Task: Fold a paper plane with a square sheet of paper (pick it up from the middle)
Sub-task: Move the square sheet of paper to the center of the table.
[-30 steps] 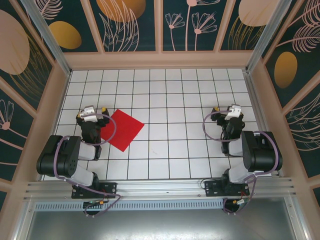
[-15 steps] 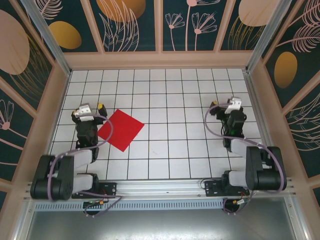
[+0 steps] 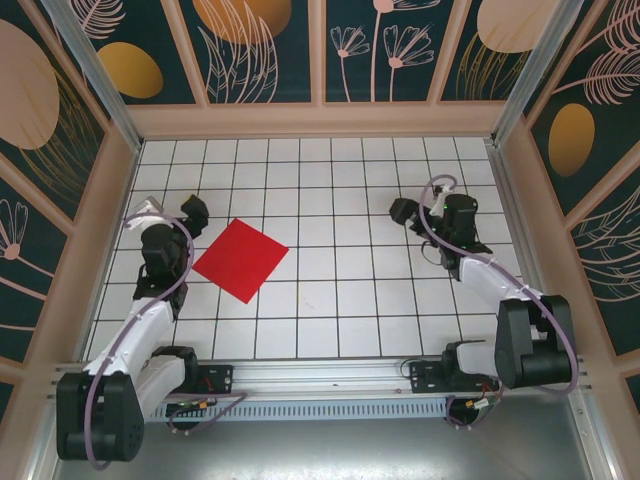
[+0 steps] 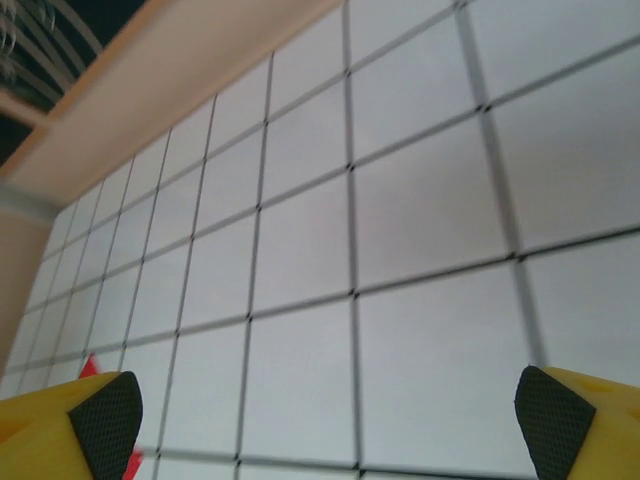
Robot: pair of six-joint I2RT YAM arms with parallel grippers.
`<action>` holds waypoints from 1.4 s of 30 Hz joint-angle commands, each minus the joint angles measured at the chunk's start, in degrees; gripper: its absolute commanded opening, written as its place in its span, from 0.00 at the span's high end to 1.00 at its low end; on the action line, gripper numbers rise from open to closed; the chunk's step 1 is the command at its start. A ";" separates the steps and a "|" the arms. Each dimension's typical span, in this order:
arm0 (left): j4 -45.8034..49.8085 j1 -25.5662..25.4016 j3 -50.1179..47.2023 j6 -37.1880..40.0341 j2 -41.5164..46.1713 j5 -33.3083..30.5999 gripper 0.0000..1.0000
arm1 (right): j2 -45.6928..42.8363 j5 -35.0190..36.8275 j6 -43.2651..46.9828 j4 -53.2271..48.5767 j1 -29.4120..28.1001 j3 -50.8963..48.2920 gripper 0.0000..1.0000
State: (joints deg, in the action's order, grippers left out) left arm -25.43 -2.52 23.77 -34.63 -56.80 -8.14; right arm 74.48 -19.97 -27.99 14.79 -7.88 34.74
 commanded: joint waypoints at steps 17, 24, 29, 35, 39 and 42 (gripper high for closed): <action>21.09 -8.32 9.29 3.17 -21.29 21.28 0.01 | 10.86 5.25 -7.14 -3.00 -19.76 5.54 0.03; 30.59 -9.90 7.25 -1.69 -15.18 21.01 0.01 | 16.13 7.79 -7.08 -5.26 -25.73 10.18 0.03; 36.49 -12.17 5.15 -3.80 -9.22 20.40 0.02 | 18.51 9.68 -7.43 -6.66 -28.45 11.68 0.03; 37.81 -16.93 5.18 -5.01 -12.58 19.74 0.01 | 20.32 11.24 -8.78 -6.06 -30.16 11.48 0.02; 37.40 -20.56 5.85 -5.91 -16.78 17.55 0.01 | 20.28 12.00 -9.62 -6.00 -30.69 10.88 0.02; 36.40 -22.04 5.89 -6.58 -19.19 17.90 0.01 | 19.73 12.77 -9.81 -6.60 -30.86 10.37 0.01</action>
State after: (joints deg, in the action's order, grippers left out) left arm 10.13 -23.53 29.61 -39.38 -74.08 10.22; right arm 94.56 -8.97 -36.62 9.37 -38.17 45.15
